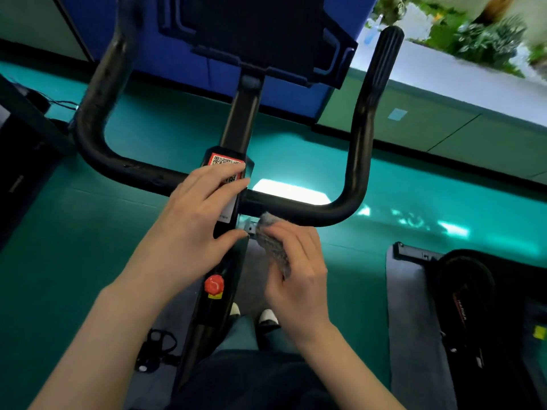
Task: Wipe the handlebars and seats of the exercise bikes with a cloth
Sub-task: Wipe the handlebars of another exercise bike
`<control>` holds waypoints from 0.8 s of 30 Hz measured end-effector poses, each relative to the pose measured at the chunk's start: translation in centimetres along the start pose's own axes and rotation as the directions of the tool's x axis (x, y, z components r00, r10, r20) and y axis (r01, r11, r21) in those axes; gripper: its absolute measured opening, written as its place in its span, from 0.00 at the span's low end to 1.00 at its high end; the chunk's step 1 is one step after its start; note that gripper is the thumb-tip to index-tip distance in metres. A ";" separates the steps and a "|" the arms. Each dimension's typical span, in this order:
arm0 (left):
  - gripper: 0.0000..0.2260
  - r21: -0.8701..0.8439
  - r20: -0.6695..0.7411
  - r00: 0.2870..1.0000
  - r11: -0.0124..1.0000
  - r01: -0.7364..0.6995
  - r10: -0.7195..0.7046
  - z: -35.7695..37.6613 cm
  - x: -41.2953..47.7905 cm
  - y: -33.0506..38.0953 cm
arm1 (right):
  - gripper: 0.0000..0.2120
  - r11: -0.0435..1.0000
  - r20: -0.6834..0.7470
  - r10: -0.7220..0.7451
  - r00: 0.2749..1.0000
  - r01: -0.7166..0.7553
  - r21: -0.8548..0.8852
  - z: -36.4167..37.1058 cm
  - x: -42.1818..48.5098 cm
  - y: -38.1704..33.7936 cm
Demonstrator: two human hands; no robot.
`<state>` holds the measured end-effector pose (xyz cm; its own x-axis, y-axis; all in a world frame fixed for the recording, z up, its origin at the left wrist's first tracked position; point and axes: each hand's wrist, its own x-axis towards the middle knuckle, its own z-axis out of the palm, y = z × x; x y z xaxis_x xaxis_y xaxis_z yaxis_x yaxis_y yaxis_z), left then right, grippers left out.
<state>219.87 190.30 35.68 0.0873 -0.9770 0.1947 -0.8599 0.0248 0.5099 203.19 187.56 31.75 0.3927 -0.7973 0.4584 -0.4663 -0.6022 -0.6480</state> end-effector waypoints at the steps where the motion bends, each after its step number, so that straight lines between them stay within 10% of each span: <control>1: 0.31 -0.002 0.004 1.000 1.000 0.001 -0.001 -0.1 0.0 0.0 | 0.16 1.000 -0.066 0.021 0.998 -0.021 0.000 -0.5 -0.7 0.5; 6: 0.30 0.011 0.020 1.000 1.000 -0.006 0.005 -0.1 -0.1 0.0 | 0.12 0.990 -0.395 0.139 0.908 -0.138 0.032 -1.6 -0.8 2.0; 14: 0.31 0.026 0.033 0.999 1.000 -0.014 0.013 -0.3 -0.1 0.0 | 0.14 0.953 -0.254 0.269 0.929 -0.219 0.208 1.5 -2.1 0.3; 24: 0.31 0.032 0.024 1.000 0.999 -0.017 0.016 -0.1 -0.2 0.1 | 0.08 0.632 -0.414 0.769 0.486 -0.483 0.606 -2.1 1.7 5.8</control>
<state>219.85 190.48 35.78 0.0609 -0.9813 0.1824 -0.8770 0.0347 0.4793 199.51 182.59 29.99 -0.4965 -0.8677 -0.0236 -0.0037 0.0293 -0.9996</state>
